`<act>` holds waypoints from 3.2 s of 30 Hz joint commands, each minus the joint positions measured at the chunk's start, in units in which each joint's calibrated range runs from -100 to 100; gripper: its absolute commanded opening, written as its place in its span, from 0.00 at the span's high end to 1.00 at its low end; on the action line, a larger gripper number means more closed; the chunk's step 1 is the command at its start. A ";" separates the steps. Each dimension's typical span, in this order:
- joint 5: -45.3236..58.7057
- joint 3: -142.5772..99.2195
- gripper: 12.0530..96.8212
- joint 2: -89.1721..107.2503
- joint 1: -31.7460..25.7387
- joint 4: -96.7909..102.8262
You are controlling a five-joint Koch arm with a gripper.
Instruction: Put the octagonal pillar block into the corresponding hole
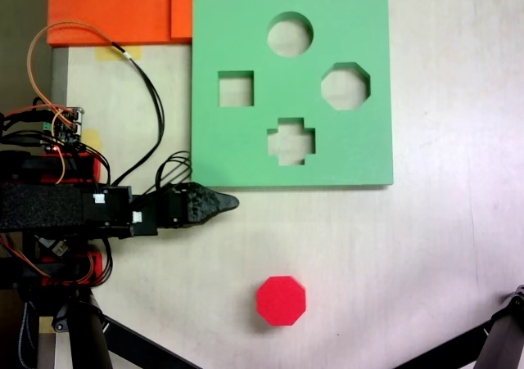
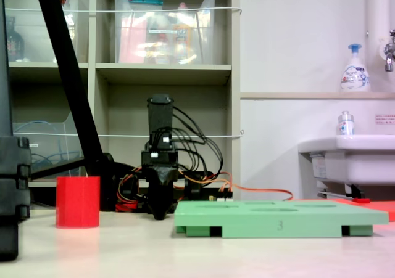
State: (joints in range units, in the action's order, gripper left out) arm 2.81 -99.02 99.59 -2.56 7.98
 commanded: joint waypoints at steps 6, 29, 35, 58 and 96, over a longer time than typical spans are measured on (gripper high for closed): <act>0.34 -0.98 0.56 0.41 0.20 -5.14; 0.34 -0.98 0.56 0.41 0.20 -5.14; 0.24 -0.98 0.56 0.41 0.24 -5.14; -40.00 5.40 0.65 0.41 13.24 -23.72; -38.97 119.46 0.17 -81.57 13.38 -100.08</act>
State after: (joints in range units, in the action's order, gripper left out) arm -36.95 16.41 18.47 10.48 -89.43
